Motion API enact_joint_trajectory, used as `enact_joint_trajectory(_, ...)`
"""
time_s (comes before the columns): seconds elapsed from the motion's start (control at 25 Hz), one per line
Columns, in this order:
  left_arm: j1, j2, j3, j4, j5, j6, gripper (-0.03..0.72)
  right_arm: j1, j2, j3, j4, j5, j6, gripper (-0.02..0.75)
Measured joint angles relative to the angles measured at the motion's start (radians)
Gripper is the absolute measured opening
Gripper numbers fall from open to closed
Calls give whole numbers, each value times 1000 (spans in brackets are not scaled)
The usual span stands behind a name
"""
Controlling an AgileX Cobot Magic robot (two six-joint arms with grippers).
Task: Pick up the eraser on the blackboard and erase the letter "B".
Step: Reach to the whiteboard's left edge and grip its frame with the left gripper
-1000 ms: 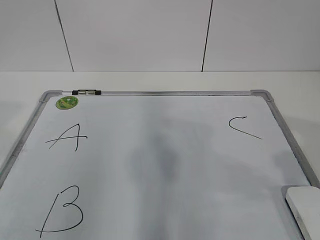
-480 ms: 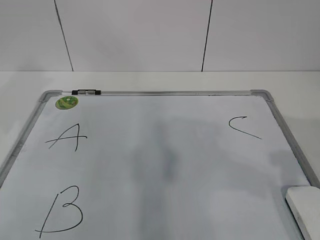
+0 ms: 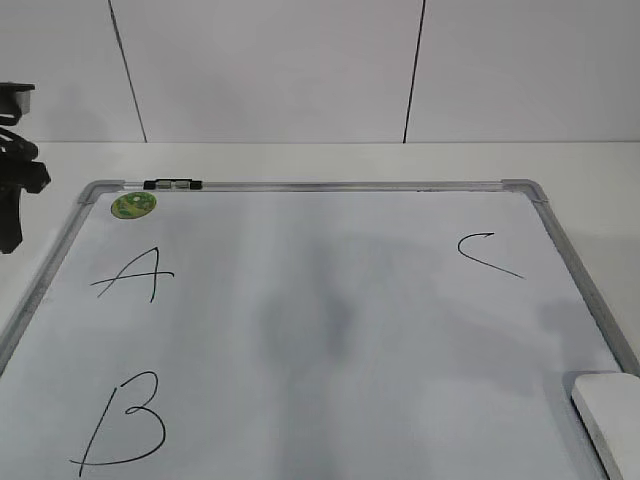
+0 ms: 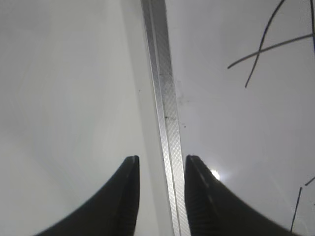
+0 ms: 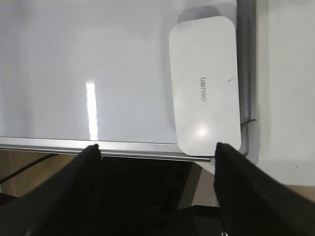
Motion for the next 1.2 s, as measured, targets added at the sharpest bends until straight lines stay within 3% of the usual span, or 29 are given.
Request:
enact_joint_trajectory(0.64,44,172,-61,-5,-100,15,237,0,0,-1,2,0,-1,551)
enact_joint_trajectory(1.2,62,216,-61,-90,-128,46,235,0,0,-1,2,0,-2,550)
